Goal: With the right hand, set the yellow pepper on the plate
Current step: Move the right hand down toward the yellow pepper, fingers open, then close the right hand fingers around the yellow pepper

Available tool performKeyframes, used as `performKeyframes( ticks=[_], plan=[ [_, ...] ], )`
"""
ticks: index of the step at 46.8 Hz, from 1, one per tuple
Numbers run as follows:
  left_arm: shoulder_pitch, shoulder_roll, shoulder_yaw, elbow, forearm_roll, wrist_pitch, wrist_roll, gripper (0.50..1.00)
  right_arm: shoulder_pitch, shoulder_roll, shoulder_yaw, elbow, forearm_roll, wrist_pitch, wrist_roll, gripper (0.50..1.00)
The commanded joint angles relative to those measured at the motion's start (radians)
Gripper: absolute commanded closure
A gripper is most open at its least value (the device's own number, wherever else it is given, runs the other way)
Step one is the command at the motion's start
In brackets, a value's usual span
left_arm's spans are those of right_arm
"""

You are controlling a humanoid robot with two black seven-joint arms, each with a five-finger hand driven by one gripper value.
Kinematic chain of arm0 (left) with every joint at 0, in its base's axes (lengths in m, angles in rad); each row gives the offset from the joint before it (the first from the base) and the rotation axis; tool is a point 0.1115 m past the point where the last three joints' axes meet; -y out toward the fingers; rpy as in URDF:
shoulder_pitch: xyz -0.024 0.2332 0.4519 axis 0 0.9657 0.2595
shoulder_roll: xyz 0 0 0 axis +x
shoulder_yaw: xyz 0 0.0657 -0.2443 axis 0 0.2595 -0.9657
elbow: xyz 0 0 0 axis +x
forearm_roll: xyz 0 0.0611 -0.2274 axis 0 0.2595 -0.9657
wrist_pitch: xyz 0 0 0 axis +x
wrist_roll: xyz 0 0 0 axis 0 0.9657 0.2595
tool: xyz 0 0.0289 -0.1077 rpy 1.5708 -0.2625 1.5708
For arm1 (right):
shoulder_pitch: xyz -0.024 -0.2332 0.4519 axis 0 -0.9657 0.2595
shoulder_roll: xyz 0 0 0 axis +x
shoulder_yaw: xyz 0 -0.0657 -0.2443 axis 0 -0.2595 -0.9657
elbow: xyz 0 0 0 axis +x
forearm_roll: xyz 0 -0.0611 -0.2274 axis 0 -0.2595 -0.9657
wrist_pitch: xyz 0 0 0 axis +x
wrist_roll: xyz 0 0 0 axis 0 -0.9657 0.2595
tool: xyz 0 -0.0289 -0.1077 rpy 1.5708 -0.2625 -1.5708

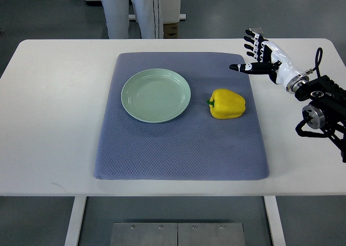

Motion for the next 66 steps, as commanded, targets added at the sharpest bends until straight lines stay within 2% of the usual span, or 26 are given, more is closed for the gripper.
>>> performKeyframes(
  ticks=[1, 10, 17, 29, 56, 66],
  plan=[
    [0.001, 0.0, 0.0, 0.0, 0.0, -0.001, 0.0, 0.5, 0.01, -0.017, -0.024, 0.032, -0.036, 0.01, 0.0, 0.502],
    [-0.001, 0.0, 0.0, 0.0, 0.0, 0.001, 0.0, 0.5, 0.061, -0.071, -0.116, 0.084, -0.12, 0.019, 0.004, 0.502],
    [0.001, 0.0, 0.0, 0.0, 0.0, 0.001, 0.0, 0.5, 0.112, -0.115, -0.204, 0.115, -0.183, 0.036, 0.035, 0.502],
    [0.001, 0.0, 0.0, 0.0, 0.0, 0.001, 0.0, 0.5, 0.198, -0.135, -0.377, 0.141, -0.244, 0.039, 0.086, 0.507],
    [0.001, 0.0, 0.0, 0.0, 0.0, -0.001, 0.0, 0.5, 0.274, -0.128, -0.601, 0.161, -0.254, 0.027, 0.074, 0.544],
    [-0.001, 0.0, 0.0, 0.0, 0.0, 0.001, 0.0, 0.5, 0.273, -0.111, -0.607, 0.157, -0.254, 0.022, 0.001, 0.565]
  ],
)
